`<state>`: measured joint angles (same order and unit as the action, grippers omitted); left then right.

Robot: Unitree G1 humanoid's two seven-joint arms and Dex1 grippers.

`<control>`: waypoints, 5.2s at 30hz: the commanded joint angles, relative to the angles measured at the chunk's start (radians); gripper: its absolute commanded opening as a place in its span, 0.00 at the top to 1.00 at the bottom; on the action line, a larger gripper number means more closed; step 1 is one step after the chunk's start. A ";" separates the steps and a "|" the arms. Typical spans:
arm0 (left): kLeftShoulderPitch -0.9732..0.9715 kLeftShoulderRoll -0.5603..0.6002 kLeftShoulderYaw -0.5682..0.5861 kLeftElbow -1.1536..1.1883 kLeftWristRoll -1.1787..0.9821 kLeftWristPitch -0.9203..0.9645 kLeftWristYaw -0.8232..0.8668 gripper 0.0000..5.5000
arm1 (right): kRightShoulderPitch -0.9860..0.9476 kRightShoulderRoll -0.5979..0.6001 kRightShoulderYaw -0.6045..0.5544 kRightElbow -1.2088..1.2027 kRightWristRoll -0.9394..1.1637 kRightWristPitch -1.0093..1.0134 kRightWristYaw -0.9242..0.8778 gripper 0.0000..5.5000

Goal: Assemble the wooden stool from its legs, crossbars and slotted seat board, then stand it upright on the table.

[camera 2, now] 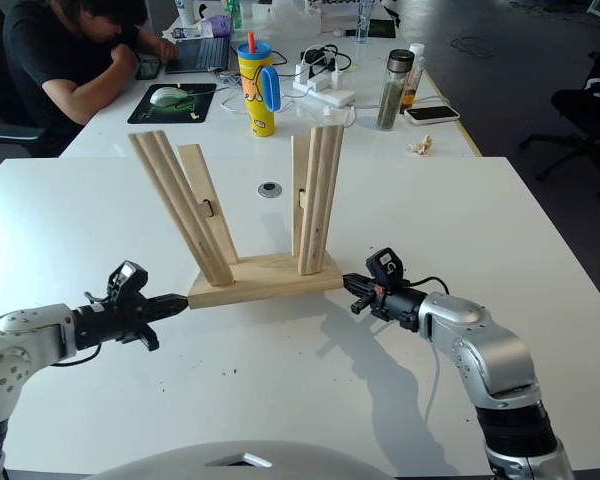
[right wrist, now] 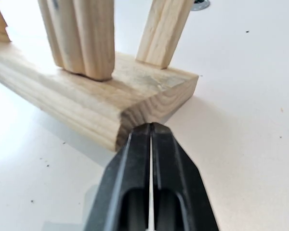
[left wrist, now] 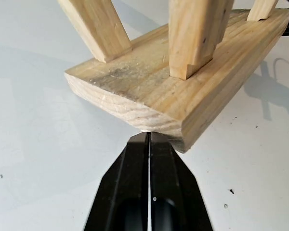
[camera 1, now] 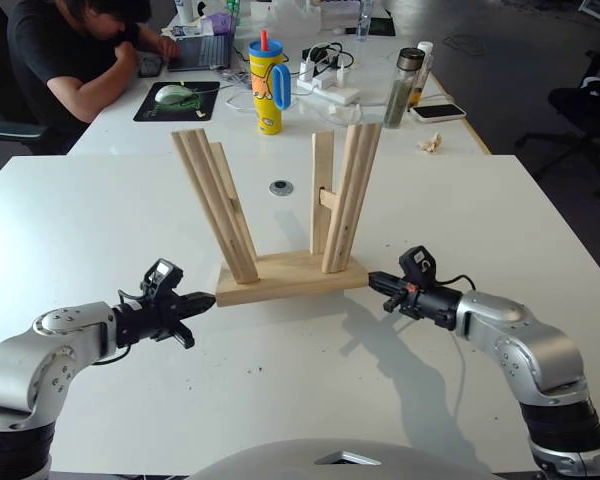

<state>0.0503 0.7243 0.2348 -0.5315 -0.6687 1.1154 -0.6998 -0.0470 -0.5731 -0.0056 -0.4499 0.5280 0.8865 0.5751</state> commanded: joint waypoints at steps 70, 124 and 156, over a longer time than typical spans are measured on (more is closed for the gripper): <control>-0.363 0.162 -0.267 0.482 0.195 -0.693 -0.742 0.76 | -0.454 -0.023 0.199 0.519 -0.137 -0.531 0.813 0.70; -0.230 0.110 -0.281 0.216 -0.297 -0.158 -0.608 0.54 | -0.618 -0.065 0.117 1.353 -0.333 -0.651 0.687 0.51; -1.128 -0.291 -0.573 1.744 0.752 -1.128 0.179 1.00 | -1.096 0.379 0.342 1.775 -0.849 -1.231 -0.272 1.00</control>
<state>-0.8436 0.4839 -0.3467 0.8449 -0.0503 0.1327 -0.7692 -1.0243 -0.2640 0.3024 1.2637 -0.2185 -0.3869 0.6259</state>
